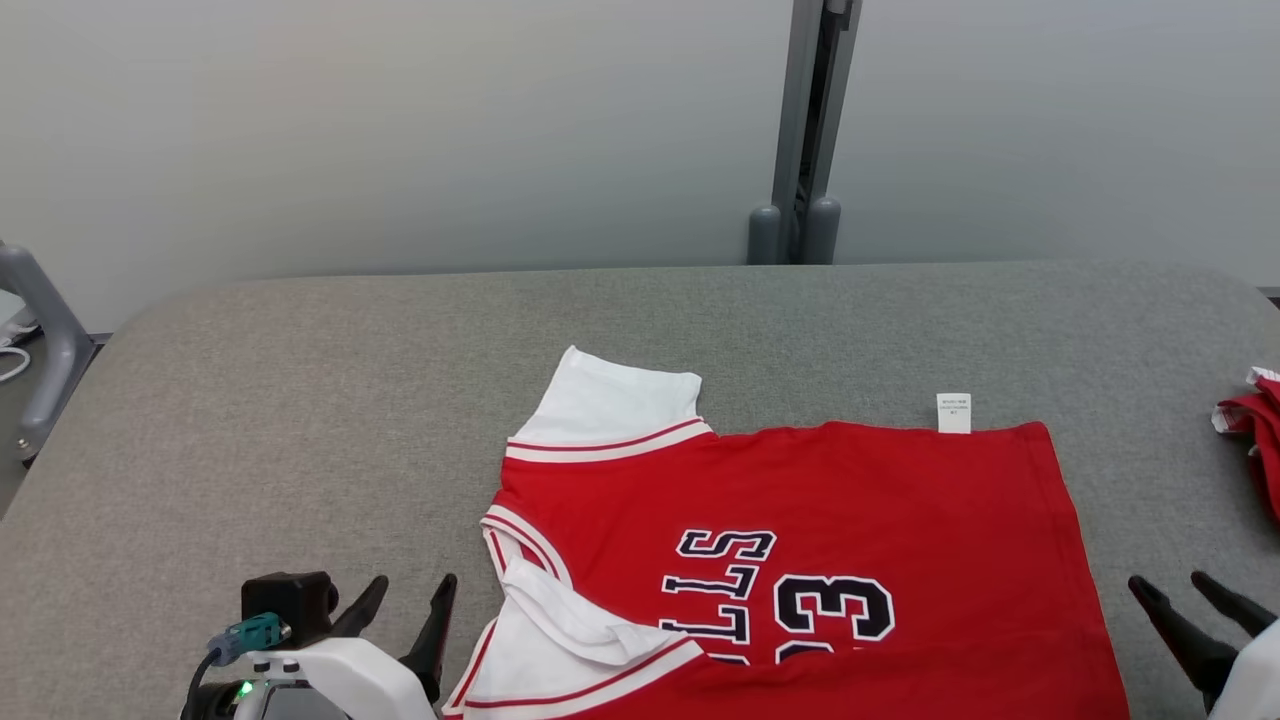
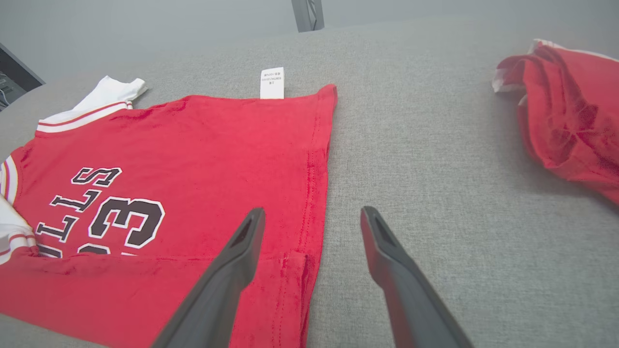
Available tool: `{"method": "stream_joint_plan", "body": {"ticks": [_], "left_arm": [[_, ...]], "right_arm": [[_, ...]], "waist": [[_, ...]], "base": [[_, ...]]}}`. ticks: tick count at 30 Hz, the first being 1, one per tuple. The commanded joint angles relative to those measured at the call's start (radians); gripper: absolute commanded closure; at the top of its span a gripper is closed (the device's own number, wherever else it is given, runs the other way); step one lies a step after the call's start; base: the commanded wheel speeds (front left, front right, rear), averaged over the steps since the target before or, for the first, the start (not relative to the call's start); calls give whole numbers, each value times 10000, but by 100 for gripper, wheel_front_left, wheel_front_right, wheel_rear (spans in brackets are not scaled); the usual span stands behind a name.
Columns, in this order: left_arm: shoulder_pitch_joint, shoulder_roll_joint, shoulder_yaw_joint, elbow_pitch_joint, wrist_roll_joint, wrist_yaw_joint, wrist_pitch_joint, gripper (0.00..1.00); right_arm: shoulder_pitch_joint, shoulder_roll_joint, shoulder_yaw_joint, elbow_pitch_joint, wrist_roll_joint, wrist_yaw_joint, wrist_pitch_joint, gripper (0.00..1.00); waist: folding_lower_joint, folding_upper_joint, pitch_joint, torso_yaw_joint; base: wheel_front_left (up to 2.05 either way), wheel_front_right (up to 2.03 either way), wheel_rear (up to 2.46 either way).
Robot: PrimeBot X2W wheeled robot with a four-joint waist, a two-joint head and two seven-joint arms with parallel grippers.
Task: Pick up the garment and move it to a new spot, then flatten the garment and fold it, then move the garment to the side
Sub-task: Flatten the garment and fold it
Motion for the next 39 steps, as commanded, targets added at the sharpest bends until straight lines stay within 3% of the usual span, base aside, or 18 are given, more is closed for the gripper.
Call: {"method": "stream_joint_plan", "body": {"ticks": [1,8,14,18,25,39], "left_arm": [[-130,-54,110,73,96,68,-246,0],[-646,-1027,535,844,844,93,-2358,0],[-1483,-2005,486,1624,1713,130,-2721,0],[-1940,-2682,430,2067,2105,3,-2776,0],[-2403,-3555,553,2405,2743,-177,-2788,0],[-2670,-4422,1079,2354,4004,-407,-2792,0]], "right_arm": [[-138,12,-37,93,-154,-4,-207,0],[-1320,909,-761,1472,-1676,-4,-880,0],[-1996,1448,-1784,1871,-2923,-4,-871,0],[-2277,1691,-2080,2159,-2879,-4,-873,0],[-2994,1226,-1543,2705,-2542,-4,-868,0],[-4359,432,-96,3170,-1014,-4,-742,0]], "waist": [[0,0,109,-121],[0,0,700,-336],[0,0,1410,-217],[0,0,1810,38],[0,0,2625,660],[0,0,3712,1444]], "base": [[0,0,0],[0,0,0],[0,0,0],[0,0,0],[0,0,0],[0,0,0]]}}
